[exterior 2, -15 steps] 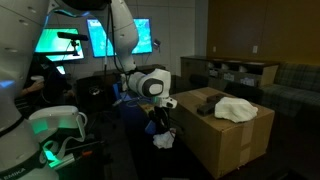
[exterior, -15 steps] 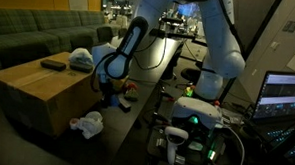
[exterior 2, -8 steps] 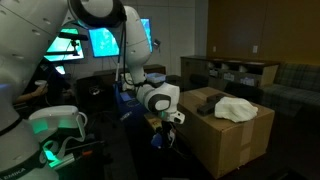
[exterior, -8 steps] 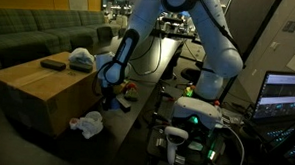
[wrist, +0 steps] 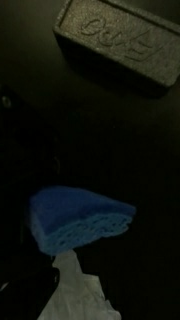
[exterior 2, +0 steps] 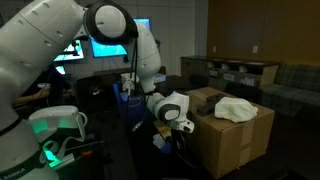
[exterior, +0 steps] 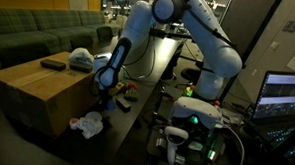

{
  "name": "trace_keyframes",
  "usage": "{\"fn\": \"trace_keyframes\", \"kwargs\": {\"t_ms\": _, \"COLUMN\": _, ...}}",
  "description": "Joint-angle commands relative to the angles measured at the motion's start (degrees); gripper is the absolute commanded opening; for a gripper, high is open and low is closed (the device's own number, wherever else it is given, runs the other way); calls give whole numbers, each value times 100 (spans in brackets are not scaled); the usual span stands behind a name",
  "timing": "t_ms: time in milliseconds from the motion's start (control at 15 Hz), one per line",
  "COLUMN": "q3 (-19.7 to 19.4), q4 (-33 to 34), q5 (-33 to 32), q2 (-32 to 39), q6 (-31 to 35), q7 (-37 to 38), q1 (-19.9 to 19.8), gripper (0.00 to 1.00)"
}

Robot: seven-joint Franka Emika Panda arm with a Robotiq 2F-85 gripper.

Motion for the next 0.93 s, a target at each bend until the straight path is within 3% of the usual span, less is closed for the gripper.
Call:
{"fn": "trace_keyframes", "kwargs": {"t_ms": 0, "q3": -142, "q4": 515, "q5": 185, "q2": 353, "q6": -58, "q7": 131, "q1": 64, "gripper": 8}}
{"fn": "trace_keyframes", "kwargs": {"t_ms": 200, "q3": -253, "q4": 700, "q5": 189, "q2": 476, "q6": -73, "q7": 256, "q1": 78, "gripper": 8}}
{"fn": "trace_keyframes", "kwargs": {"t_ms": 267, "q3": -280, "q4": 737, "q5": 189, "q2": 496, "q6": -72, "q7": 290, "q1": 80, "gripper": 13}}
{"fn": "trace_keyframes", "kwargs": {"t_ms": 333, "q3": -318, "q4": 767, "q5": 183, "q2": 507, "q6": -73, "q7": 343, "q1": 100, "gripper": 38}}
{"fn": "trace_keyframes", "kwargs": {"t_ms": 467, "q3": -378, "q4": 795, "q5": 168, "q2": 510, "q6": -69, "q7": 438, "q1": 139, "gripper": 42}}
{"fn": "trace_keyframes", "kwargs": {"t_ms": 867, "q3": -468, "q4": 505, "q5": 151, "q2": 229, "q6": 224, "q7": 639, "q1": 226, "gripper": 88}}
